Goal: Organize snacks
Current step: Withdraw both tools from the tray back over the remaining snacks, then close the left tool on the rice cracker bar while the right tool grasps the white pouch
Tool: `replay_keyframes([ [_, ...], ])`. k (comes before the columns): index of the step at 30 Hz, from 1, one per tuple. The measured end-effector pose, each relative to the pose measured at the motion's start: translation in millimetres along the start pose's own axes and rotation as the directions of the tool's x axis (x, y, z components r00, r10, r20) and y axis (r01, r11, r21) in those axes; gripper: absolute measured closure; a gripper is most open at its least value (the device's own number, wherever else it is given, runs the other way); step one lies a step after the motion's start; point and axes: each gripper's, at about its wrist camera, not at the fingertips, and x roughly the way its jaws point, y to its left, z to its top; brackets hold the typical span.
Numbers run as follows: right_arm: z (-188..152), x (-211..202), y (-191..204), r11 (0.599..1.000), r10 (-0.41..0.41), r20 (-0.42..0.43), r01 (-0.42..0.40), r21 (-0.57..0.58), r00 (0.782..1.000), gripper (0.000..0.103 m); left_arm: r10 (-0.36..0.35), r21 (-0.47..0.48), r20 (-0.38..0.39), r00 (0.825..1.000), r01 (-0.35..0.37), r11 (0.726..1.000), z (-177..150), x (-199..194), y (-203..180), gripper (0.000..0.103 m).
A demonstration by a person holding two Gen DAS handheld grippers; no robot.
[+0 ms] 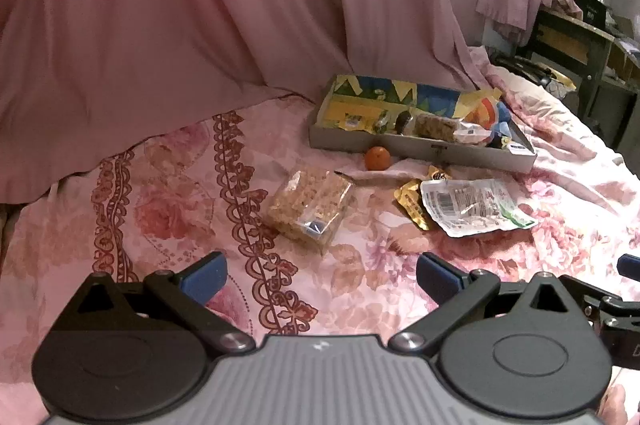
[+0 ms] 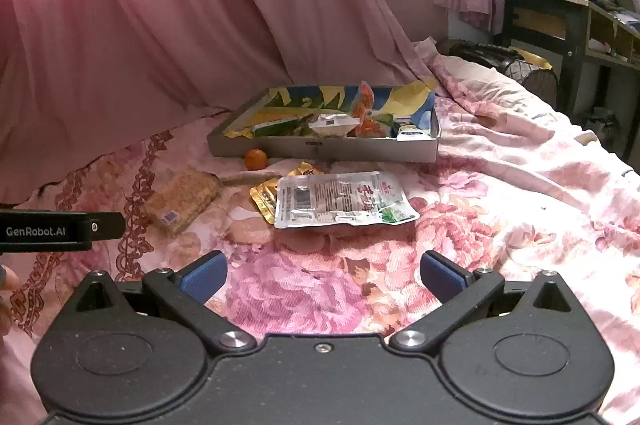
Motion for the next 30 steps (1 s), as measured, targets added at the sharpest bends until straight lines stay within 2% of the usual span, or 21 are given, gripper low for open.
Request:
replay_keyframes([
  [6,0,4,0,1.000,-0.007,-0.020,0.007,0.000,1.000,0.001,0.002,0.009,-0.023,1.000,-0.002,1.000,1,4,-3,0.000],
  [15,8,25,-2,1.000,-0.016,-0.079,0.015,-0.014,0.997,0.001,-0.039,0.015,-0.122,0.992,0.041,0.999,18,33,5,0.000],
  [19,14,38,0,0.999,-0.022,-0.090,0.018,-0.046,0.996,0.001,-0.014,0.056,-0.141,0.990,0.022,0.998,30,52,10,0.000],
  [21,17,45,0,0.999,-0.023,-0.101,0.018,-0.051,0.995,0.001,0.003,0.036,-0.157,0.988,0.003,0.999,35,64,15,0.000],
  [25,21,63,-1,0.999,-0.016,-0.129,0.010,-0.047,0.992,0.001,-0.041,-0.014,-0.213,0.976,0.039,0.999,43,89,29,0.000],
  [30,28,89,-2,1.000,0.019,-0.157,-0.021,-0.011,0.987,0.001,-0.060,-0.021,-0.215,0.975,0.057,0.998,51,115,38,0.000],
])
